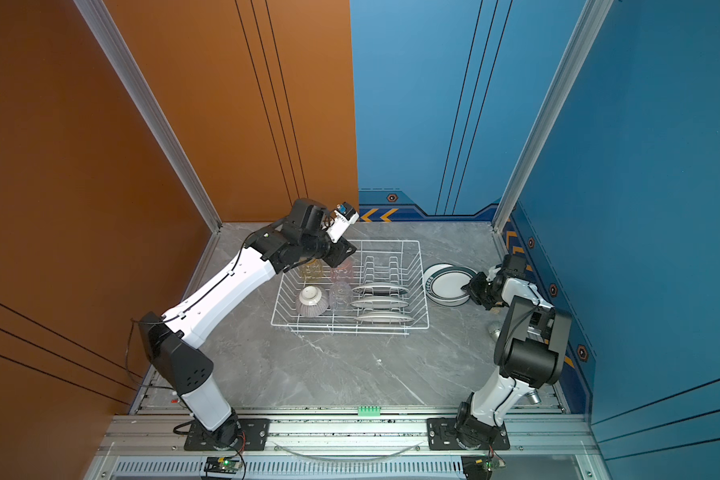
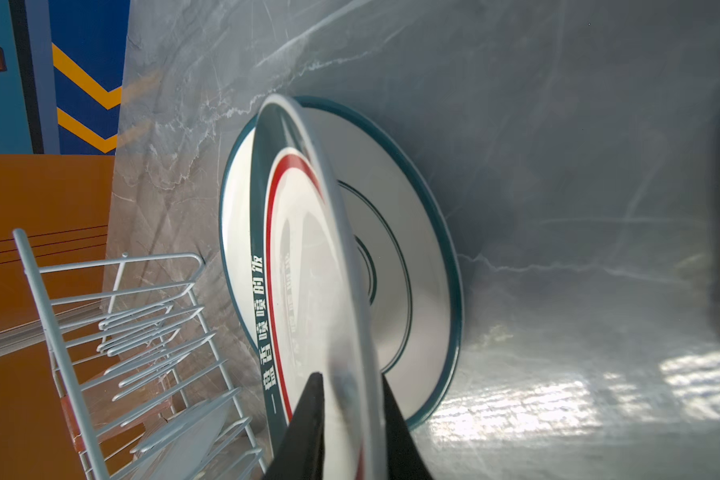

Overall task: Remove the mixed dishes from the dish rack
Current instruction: 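Carry the plate beside the first plate with the right gripper while the left releases, then lower the rimmed plate flat onto the table with the right gripper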

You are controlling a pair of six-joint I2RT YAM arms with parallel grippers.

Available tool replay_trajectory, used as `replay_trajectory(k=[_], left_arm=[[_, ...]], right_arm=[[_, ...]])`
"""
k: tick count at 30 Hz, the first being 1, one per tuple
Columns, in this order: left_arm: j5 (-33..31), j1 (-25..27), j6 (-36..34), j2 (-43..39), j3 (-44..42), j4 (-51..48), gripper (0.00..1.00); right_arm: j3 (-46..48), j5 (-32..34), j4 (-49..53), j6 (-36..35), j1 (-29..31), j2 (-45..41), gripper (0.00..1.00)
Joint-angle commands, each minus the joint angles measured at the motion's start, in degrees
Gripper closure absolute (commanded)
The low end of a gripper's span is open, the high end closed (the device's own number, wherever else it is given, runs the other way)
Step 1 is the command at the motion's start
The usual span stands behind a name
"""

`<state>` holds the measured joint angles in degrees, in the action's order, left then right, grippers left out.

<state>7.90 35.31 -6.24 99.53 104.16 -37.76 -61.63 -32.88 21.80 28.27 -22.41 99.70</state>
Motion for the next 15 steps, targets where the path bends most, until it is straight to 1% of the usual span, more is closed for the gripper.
replay_trajectory(k=[1,5,7,15], left_arm=[[0.4,0.2,-0.8,-0.7,-0.5,-1.0,0.6],[0.5,0.2,-0.8,-0.7,-0.6,-1.0,0.6],[0.5,0.1,-0.8,-0.7,-0.6,-1.0,0.6],[0.7,0.0,-0.9,-0.7,-0.7,-1.0,0.6]], right_arm=[[0.5,1.1,2.3,-1.4,-0.5,0.6,0.79],[0.4,1.5,3.6,-2.2,-0.7,1.0,0.75],[0.2,2.0,4.5,-2.8,-0.7,1.2,0.71],[-0.7,4.9,8.4,-5.6,-0.4,1.5,0.67]])
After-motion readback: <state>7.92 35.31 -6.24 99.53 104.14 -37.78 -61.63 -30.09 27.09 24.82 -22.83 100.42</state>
